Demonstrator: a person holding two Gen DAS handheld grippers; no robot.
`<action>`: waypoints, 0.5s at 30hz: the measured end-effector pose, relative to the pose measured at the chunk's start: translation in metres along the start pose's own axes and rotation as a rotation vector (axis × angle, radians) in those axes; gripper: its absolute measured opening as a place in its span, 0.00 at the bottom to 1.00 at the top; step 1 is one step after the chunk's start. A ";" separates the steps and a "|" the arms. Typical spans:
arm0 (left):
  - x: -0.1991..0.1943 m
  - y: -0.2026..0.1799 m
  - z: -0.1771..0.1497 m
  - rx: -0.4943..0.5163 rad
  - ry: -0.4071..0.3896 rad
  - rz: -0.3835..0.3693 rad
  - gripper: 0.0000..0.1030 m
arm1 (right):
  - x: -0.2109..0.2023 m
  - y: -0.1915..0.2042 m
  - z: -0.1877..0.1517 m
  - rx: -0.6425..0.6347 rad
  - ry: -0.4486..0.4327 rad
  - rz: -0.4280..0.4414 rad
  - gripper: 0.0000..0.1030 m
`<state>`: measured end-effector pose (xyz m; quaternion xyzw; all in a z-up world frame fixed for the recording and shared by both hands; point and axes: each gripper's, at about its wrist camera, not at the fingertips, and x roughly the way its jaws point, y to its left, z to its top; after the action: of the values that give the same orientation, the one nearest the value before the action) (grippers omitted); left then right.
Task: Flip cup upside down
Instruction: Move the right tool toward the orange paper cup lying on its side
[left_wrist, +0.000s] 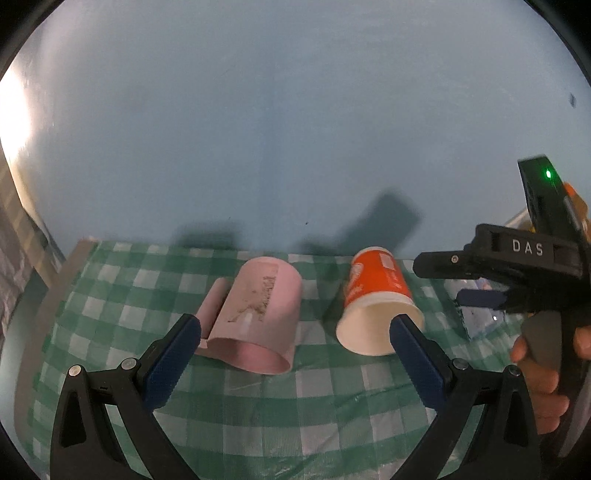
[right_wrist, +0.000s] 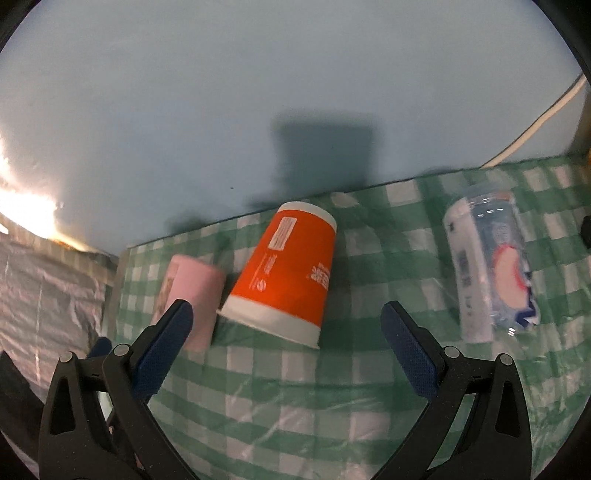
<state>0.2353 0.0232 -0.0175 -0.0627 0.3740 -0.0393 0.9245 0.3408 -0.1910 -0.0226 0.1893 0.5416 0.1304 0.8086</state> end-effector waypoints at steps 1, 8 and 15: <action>0.004 0.002 0.003 -0.011 0.016 0.000 1.00 | 0.005 0.000 0.003 0.009 0.010 -0.007 0.98; 0.027 0.012 0.018 -0.052 0.092 0.024 1.00 | 0.029 -0.003 0.017 0.033 0.050 -0.045 0.98; 0.029 0.015 0.025 -0.093 0.074 0.002 1.00 | 0.053 -0.002 0.021 0.048 0.095 -0.061 0.96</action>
<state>0.2735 0.0370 -0.0218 -0.1038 0.4096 -0.0233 0.9061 0.3803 -0.1748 -0.0599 0.1859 0.5878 0.1015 0.7808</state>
